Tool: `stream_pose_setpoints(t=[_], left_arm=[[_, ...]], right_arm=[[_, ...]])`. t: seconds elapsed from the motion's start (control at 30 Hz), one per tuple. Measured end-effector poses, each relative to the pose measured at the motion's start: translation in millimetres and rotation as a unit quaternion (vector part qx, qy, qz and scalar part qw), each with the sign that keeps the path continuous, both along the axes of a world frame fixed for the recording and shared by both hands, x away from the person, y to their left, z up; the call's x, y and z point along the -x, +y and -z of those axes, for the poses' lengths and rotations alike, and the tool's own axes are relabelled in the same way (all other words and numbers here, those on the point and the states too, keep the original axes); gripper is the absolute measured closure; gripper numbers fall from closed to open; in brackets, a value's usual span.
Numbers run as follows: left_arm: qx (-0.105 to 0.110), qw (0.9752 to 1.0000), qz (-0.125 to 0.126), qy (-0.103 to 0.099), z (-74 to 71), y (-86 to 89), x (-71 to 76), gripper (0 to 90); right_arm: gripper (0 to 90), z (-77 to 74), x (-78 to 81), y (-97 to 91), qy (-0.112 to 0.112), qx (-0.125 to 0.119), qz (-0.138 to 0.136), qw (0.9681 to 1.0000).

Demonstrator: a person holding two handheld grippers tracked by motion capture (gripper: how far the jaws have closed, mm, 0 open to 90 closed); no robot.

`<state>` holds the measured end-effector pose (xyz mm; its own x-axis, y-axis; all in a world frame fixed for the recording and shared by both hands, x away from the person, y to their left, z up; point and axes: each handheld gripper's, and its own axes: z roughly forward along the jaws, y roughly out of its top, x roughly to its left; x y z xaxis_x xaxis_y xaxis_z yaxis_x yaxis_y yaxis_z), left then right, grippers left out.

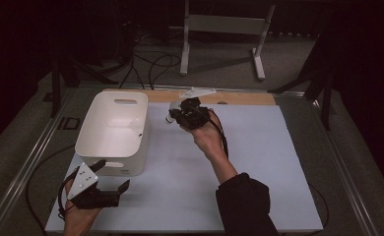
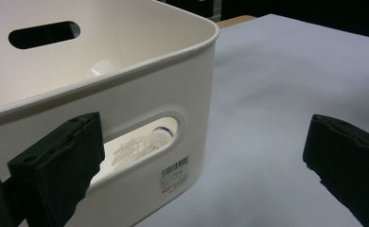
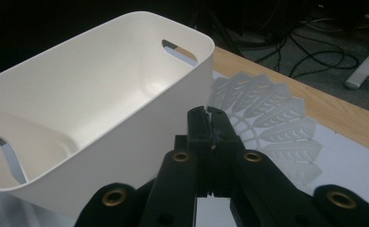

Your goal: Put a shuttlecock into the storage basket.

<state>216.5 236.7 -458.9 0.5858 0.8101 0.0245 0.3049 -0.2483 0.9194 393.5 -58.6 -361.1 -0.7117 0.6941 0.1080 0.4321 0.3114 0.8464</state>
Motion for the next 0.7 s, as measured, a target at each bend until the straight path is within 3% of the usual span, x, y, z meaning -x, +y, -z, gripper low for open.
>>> stream_pose_setpoints(t=[0.7], left_arm=[[-0.002, 1.0000, 0.002, 0.001, 0.5, 0.0, -0.2, 0.5]], right_arm=[[90.0, -8.6, -1.4, 8.8, -0.005, -0.012, -0.004, 0.9999]])
